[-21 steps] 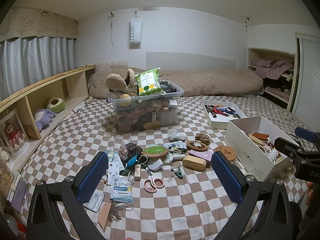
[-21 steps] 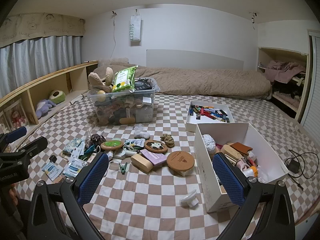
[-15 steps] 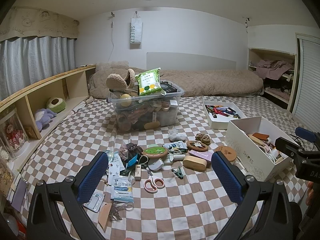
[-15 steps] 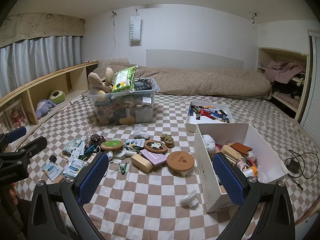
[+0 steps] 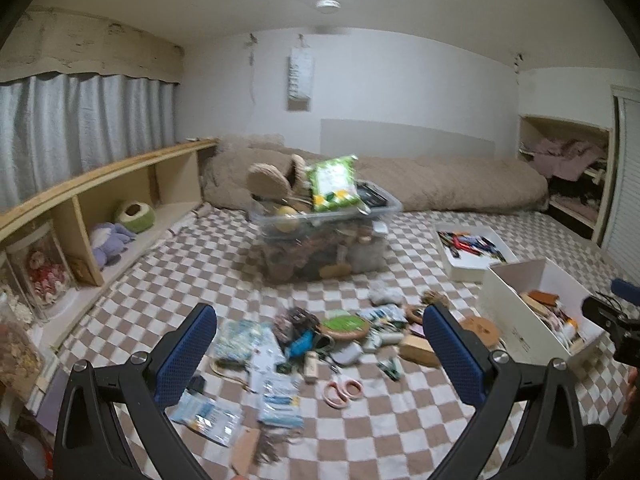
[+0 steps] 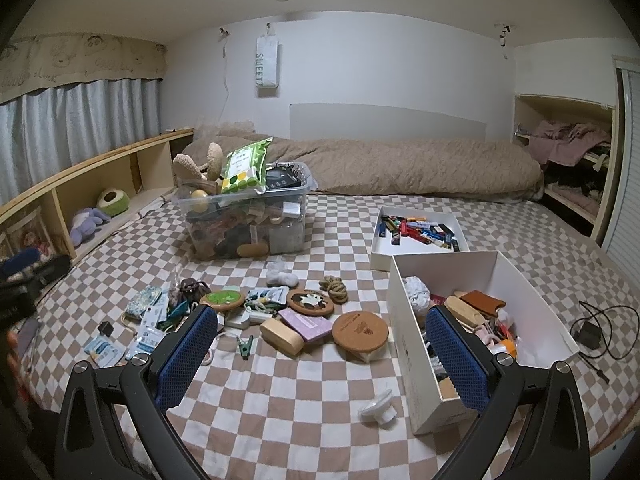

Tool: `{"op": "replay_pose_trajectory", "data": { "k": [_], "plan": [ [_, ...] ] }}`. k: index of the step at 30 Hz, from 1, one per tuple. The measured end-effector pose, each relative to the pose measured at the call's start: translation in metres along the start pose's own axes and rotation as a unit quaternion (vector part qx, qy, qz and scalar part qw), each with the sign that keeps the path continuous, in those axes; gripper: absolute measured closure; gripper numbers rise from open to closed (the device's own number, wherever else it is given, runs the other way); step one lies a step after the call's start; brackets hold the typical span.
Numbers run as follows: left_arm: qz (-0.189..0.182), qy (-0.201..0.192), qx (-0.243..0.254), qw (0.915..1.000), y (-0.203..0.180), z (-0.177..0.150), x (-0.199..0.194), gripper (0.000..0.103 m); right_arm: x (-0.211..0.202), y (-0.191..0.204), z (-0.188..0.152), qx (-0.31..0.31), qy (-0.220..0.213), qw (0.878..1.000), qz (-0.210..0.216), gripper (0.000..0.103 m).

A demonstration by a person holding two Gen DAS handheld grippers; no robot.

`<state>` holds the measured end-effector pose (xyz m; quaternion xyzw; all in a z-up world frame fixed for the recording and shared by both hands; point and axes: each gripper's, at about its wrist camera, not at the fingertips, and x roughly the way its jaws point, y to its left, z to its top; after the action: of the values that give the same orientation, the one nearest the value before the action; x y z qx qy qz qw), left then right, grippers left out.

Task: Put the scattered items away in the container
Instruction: 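Move both tools down toward the scattered items on the checkered cover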

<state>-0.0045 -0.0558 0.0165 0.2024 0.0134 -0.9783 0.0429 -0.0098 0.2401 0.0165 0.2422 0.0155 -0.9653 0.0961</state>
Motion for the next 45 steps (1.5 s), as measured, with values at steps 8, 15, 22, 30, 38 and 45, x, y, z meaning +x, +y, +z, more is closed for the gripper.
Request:
{"op": "replay_pose_trajectory", "data": {
  "k": [8,15,22,30,38,45],
  "plan": [
    [0.031,-0.001,-0.012,0.9994,0.059,0.011,0.001,0.000,0.015,-0.005,-0.001,0.015,0.011,1.000,0.001,0.000],
    [0.042,0.054,-0.029,0.9972,0.105,-0.016,0.021,0.000,0.029,-0.012,-0.007,0.033,0.028,0.999,0.007,0.000],
    [0.040,0.129,-0.024,0.9906,0.136,-0.049,0.046,0.000,0.043,-0.016,-0.016,0.050,0.052,0.997,0.016,0.000],
    [0.037,0.165,-0.018,0.9855,0.165,-0.085,0.071,0.000,0.060,-0.018,-0.027,0.070,0.075,0.994,0.035,0.000],
    [-0.006,0.207,0.034,0.9777,0.171,-0.119,0.110,0.000,0.073,-0.022,-0.035,0.081,0.106,0.990,0.044,0.000],
    [-0.058,0.251,0.064,0.9641,0.156,-0.143,0.144,0.000,0.087,-0.030,-0.040,0.094,0.161,0.980,0.072,0.000]
  ]
}}
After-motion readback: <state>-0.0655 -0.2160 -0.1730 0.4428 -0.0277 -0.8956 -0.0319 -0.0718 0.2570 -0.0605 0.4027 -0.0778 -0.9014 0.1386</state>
